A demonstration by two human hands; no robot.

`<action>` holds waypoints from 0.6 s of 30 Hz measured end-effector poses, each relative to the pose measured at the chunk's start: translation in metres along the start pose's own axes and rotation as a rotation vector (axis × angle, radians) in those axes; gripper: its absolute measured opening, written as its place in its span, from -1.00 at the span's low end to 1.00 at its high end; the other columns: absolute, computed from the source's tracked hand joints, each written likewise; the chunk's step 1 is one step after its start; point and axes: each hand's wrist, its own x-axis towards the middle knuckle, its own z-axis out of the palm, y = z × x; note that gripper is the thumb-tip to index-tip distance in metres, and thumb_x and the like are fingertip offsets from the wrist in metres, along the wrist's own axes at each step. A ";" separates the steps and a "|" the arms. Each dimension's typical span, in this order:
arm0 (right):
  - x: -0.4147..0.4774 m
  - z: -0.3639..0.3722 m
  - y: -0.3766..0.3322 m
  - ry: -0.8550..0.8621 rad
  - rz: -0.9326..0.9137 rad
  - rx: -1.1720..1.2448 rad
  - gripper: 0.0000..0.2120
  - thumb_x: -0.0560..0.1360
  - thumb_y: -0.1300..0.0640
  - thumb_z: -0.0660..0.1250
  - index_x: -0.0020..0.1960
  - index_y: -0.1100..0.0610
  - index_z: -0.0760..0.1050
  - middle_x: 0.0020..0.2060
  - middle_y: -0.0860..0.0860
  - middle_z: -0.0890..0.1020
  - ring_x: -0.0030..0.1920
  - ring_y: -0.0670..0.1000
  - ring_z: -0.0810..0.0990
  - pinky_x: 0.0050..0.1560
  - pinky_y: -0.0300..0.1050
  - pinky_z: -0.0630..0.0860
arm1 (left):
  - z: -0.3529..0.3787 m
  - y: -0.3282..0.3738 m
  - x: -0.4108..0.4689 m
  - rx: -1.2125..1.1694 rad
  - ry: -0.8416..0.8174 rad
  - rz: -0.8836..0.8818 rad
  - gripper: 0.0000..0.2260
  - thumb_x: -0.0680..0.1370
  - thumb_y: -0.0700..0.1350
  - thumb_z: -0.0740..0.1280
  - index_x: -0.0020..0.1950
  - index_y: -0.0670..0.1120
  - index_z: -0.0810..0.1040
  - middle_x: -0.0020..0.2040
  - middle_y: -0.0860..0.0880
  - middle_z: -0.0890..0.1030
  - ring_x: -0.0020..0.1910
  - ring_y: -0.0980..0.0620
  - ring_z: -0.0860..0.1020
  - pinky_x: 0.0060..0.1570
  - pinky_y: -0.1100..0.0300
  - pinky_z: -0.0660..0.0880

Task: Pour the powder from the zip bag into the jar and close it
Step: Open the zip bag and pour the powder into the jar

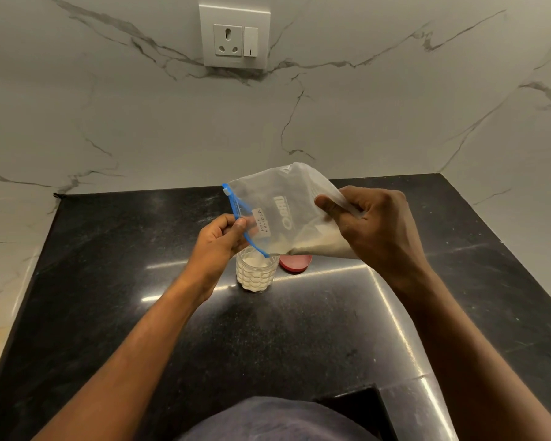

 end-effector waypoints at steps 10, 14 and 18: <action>0.003 0.001 0.004 0.011 0.008 0.017 -0.68 0.62 -0.05 0.43 -0.23 0.10 0.64 -0.43 -0.07 0.58 -0.42 -0.01 0.52 -0.38 -0.06 0.45 | 0.000 -0.002 -0.001 -0.034 0.001 0.000 -0.85 0.71 -0.11 0.30 0.16 -0.07 0.66 0.13 -0.01 0.77 0.16 0.01 0.73 0.09 0.19 0.68; 0.004 0.002 0.003 0.044 0.032 0.022 -0.65 0.61 -0.08 0.43 -0.24 0.12 0.64 -0.43 0.02 0.61 -0.41 0.07 0.53 -0.36 0.02 0.48 | 0.002 -0.002 -0.001 -0.039 -0.001 0.010 -0.85 0.71 -0.12 0.30 0.14 -0.08 0.67 0.12 -0.04 0.78 0.16 0.00 0.73 0.13 0.16 0.67; 0.005 0.003 0.004 0.026 0.035 0.034 -0.61 0.60 -0.10 0.44 -0.25 0.17 0.64 -0.41 0.07 0.63 -0.39 0.13 0.56 -0.33 0.13 0.53 | 0.001 -0.002 -0.001 -0.050 0.003 0.003 -0.86 0.71 -0.12 0.31 0.14 -0.09 0.66 0.11 -0.03 0.78 0.15 0.00 0.74 0.10 0.19 0.68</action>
